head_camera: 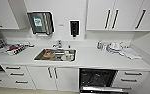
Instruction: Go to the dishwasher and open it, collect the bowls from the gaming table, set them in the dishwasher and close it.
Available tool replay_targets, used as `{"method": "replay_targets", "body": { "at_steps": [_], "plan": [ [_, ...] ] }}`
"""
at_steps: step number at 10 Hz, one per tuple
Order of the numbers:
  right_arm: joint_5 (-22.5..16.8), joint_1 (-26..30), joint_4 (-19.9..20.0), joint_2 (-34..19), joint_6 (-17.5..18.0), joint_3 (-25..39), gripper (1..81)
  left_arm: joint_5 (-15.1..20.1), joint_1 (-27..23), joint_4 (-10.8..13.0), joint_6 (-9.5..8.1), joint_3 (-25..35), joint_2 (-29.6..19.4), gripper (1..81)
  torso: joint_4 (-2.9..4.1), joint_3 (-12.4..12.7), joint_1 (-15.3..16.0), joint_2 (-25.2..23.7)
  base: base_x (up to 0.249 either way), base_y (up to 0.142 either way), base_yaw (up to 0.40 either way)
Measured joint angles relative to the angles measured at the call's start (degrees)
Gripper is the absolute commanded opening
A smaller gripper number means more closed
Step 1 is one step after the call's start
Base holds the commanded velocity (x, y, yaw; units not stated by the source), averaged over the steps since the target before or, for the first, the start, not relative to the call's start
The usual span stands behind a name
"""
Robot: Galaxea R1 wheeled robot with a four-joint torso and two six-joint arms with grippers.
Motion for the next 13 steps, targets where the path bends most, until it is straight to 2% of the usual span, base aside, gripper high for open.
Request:
{"method": "replay_targets", "body": {
  "at_steps": [5, 9, 13],
  "plan": [
    [0.2, -1.1, 0.0, 2.3, -0.4, -4.7, 81.1, -0.2, 0.1, 0.0, 0.02, -7.6, 5.6, 81.1, 0.0, 3.7, -6.6, 10.1, 0.0, 0.0, 0.0],
    [0.2, -1.6, 0.0, 4.8, -0.9, -7.5, 81.1, -0.1, 0.1, 0.0, 0.07, -8.9, 7.0, 81.1, 0.0, 6.2, -11.9, 18.2, 0.0, 0.0, 0.0],
    [0.2, -1.7, 0.0, 6.5, -1.1, -10.3, 81.1, 0.0, 0.6, 0.1, 0.07, -12.9, 9.6, 81.1, 0.0, 6.7, -13.6, 20.5, 0.0, 0.0, 0.0]
  ]
}}
